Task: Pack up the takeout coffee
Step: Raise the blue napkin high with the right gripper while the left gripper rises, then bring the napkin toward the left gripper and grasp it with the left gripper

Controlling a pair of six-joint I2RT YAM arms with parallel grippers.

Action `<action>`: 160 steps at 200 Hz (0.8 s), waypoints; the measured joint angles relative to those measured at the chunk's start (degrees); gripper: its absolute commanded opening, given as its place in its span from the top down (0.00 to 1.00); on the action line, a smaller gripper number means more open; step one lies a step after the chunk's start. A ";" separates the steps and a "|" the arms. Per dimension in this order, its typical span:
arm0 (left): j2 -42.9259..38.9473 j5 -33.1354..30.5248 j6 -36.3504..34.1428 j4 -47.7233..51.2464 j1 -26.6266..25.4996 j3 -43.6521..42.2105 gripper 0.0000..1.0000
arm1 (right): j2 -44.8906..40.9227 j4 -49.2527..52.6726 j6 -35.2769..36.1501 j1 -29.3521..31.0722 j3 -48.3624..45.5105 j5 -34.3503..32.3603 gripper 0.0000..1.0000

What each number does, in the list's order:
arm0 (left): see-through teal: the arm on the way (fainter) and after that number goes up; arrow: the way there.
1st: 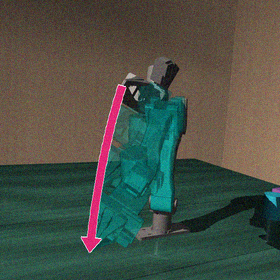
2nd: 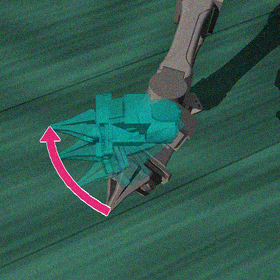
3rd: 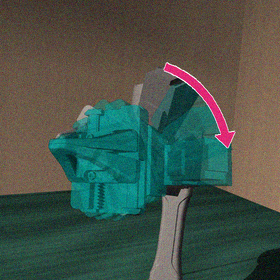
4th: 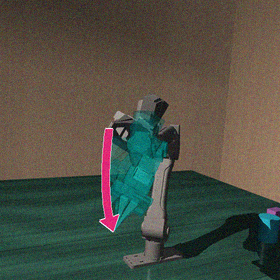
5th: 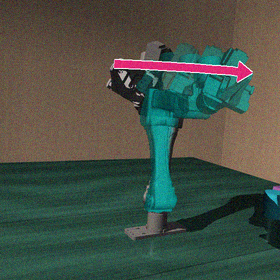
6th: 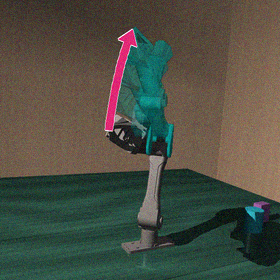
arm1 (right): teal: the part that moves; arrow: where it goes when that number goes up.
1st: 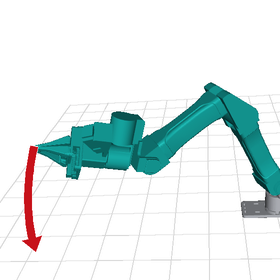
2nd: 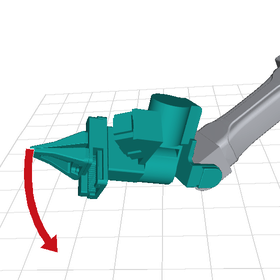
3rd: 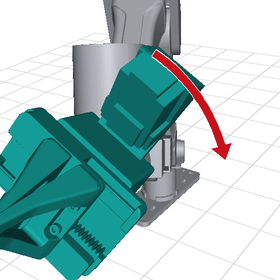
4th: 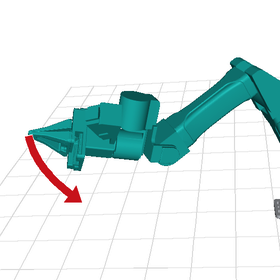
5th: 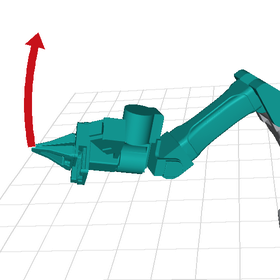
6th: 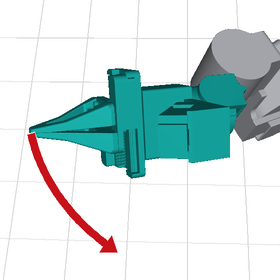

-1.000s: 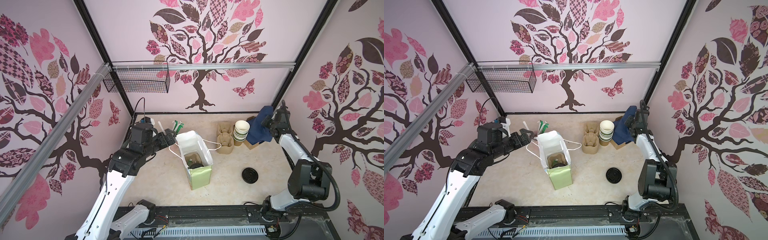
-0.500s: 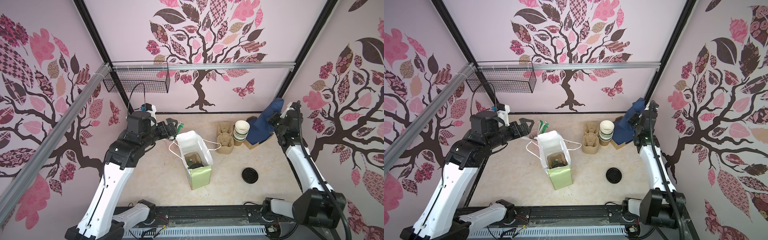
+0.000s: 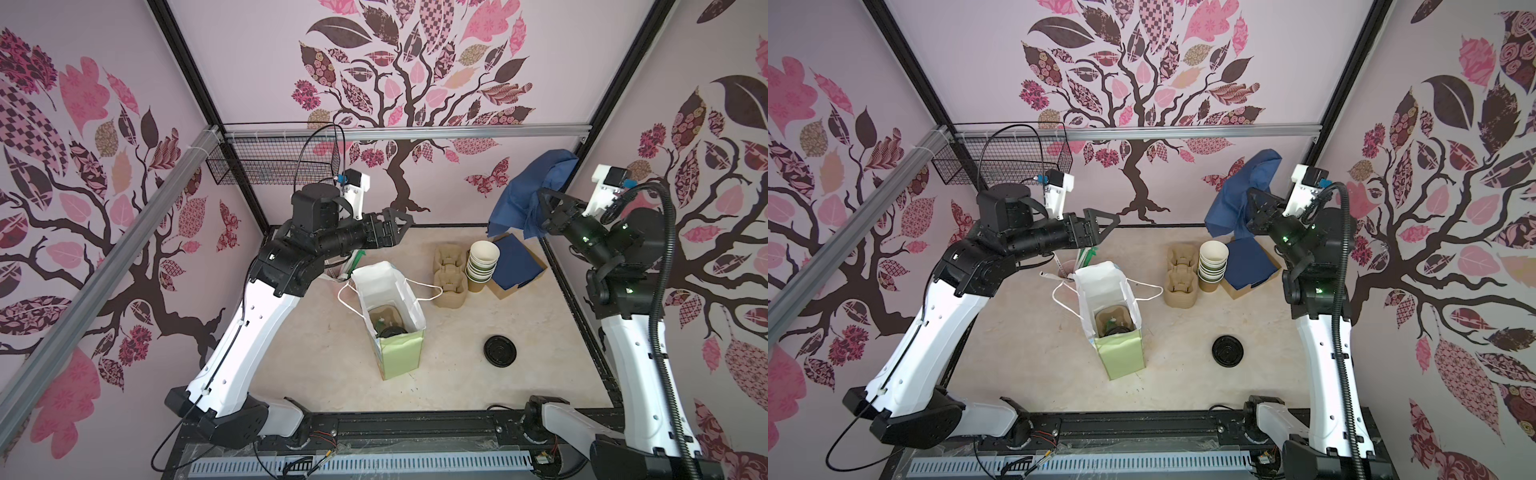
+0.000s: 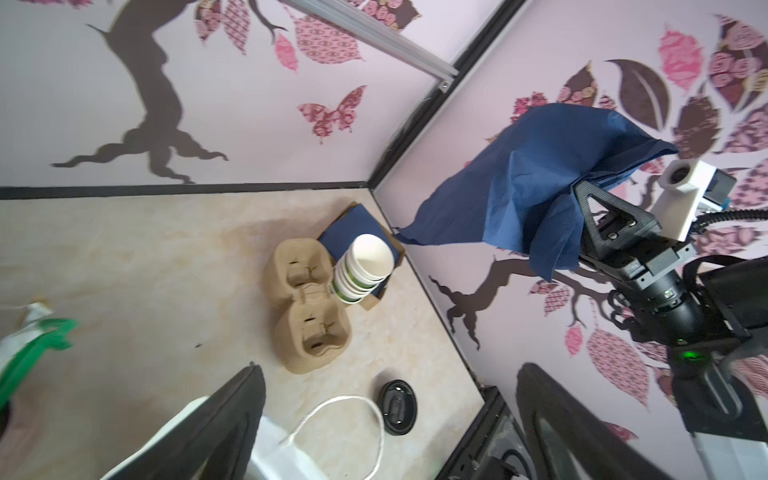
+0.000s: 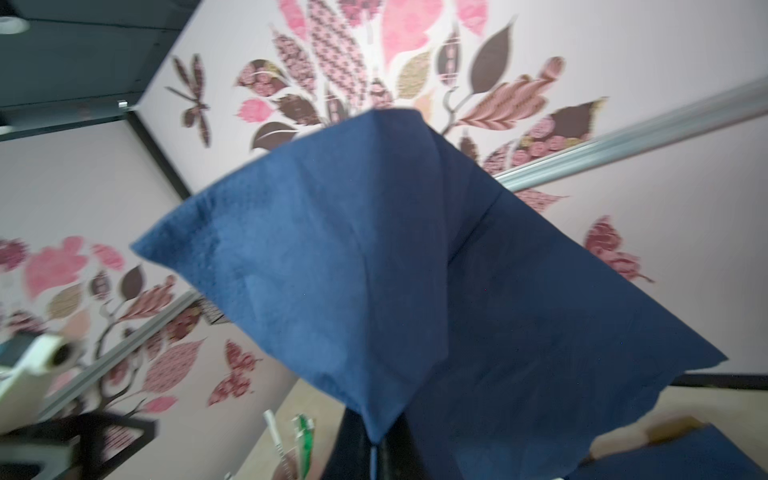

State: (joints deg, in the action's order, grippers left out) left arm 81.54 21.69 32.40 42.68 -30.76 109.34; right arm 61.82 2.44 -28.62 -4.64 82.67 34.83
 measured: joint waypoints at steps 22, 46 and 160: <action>1.33 6.01 4.15 -3.54 -0.15 1.20 0.02 | 0.00 -0.50 -2.56 1.70 2.73 6.34 1.00; 2.10 11.47 8.98 -7.72 -1.16 1.22 0.02 | 0.52 -2.29 -6.49 3.82 3.61 10.56 1.00; 4.17 18.08 18.88 -16.41 -4.81 1.11 0.23 | 7.52 -8.02 -12.24 20.26 7.85 10.84 1.00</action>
State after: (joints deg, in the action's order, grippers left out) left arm 85.71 39.77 51.29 26.26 -35.57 110.45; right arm 69.34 -5.58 -40.86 15.62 90.52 45.67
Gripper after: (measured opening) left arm 0.833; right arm 0.051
